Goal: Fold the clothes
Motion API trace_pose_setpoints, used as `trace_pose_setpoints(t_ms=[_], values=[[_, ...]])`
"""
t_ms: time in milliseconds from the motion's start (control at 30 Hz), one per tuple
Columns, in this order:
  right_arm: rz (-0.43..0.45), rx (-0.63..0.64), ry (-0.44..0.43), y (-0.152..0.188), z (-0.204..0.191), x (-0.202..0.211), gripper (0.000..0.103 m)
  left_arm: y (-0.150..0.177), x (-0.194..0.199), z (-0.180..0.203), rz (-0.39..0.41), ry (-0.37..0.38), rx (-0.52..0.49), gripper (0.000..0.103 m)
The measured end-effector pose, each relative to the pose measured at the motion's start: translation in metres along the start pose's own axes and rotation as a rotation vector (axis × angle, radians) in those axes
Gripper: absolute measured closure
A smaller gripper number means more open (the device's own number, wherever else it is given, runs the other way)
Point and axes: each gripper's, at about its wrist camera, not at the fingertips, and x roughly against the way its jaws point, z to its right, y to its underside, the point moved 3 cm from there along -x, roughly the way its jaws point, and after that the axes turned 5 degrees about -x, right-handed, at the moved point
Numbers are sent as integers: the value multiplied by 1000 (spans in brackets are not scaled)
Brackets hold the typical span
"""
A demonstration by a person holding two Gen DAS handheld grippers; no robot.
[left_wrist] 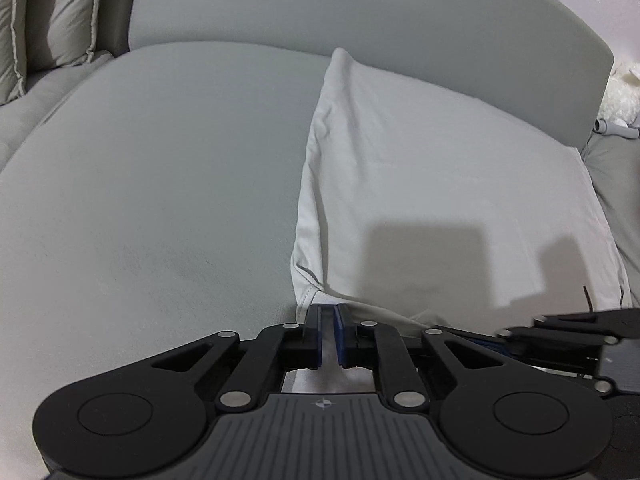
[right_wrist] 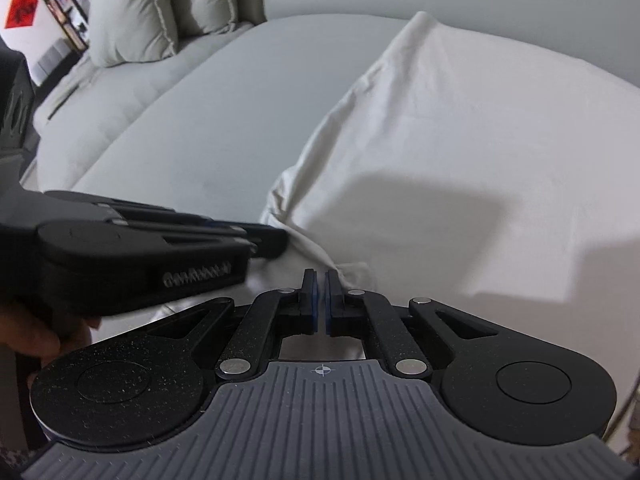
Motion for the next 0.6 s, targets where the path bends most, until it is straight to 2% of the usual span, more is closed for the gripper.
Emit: trace_pose_setpoints(t_ms=[33, 67, 100, 300, 400, 533, 600], values=[[3, -8, 18, 1, 2, 6, 100, 0, 5, -1, 12, -9, -8, 90], [6, -17, 37, 2, 4, 12, 95, 1, 11, -2, 25, -17, -20, 85], [8, -25, 50, 3, 6, 17, 86, 2, 17, -3, 33, -23, -27, 84], [34, -112, 12, 22, 17, 68, 86, 31, 56, -6, 32, 9, 1, 84], [41, -122, -8, 40, 10, 88, 86, 47, 67, 6, 26, -3, -23, 74], [15, -86, -24, 56, -12, 87, 86, 71, 72, 21, -4, -32, -20, 74], [-19, -67, -27, 68, -23, 79, 86, 82, 66, 23, -59, -41, -26, 74]])
